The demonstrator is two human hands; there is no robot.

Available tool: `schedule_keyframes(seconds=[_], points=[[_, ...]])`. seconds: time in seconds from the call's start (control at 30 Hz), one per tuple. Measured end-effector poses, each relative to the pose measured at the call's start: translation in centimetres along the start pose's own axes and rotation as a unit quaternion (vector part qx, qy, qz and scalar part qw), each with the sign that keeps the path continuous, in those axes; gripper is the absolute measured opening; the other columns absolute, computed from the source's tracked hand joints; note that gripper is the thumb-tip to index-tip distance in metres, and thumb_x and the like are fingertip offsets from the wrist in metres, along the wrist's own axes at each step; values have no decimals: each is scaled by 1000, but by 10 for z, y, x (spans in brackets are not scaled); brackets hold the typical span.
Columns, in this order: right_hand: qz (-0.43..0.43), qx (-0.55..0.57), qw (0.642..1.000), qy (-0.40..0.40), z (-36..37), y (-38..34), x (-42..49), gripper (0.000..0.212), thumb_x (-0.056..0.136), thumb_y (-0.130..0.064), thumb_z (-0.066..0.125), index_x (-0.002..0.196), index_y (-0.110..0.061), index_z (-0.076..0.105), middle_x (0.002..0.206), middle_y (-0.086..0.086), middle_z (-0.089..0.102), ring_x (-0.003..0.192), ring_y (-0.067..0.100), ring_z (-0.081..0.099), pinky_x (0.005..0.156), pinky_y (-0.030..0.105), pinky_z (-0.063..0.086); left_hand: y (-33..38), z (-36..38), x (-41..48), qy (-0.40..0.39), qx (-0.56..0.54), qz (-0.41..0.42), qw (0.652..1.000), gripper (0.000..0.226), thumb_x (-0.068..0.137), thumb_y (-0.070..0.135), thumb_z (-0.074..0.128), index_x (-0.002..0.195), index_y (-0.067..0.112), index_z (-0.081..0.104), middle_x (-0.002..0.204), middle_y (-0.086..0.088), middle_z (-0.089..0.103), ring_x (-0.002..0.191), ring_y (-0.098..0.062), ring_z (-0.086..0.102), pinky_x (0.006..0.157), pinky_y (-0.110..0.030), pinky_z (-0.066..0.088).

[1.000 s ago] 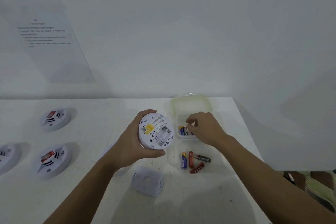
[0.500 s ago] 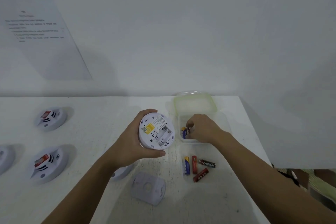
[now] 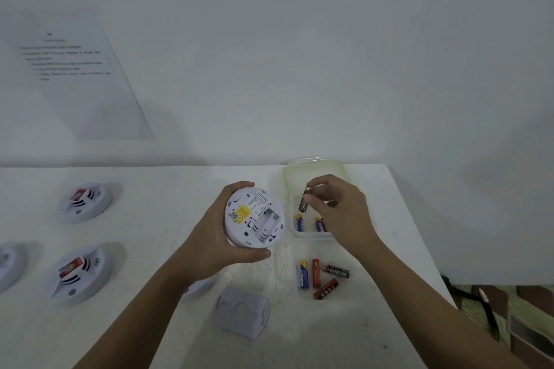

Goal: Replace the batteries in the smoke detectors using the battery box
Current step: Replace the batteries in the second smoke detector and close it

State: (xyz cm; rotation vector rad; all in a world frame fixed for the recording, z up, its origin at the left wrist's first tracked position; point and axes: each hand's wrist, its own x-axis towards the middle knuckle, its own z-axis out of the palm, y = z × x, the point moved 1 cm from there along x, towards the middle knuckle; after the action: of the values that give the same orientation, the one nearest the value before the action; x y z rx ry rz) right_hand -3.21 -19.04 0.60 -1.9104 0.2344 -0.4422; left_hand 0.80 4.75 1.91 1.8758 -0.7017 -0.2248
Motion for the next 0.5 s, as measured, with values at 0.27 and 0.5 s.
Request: schedule_keyframes(seconds=[0.27,0.5], points=[[-13,168,986,8,-10,-51,-49,14,83,-4,79,93,-10,72,81,1,77,73,12,72,66,18,55,25,6,-14,17,-10,24,1000,94,60,9,95,138,23,43,126,17,58,121,-11,57,88,-20,55],[-51,82,995,14,0,-44,-65,12,83,-18,80,90,-24,73,86,-11,74,84,11,71,73,26,51,33,15,-25,33,4,34,999,94,60,13,95,136,25,42,123,22,56,118,-5,57,86,-14,52]])
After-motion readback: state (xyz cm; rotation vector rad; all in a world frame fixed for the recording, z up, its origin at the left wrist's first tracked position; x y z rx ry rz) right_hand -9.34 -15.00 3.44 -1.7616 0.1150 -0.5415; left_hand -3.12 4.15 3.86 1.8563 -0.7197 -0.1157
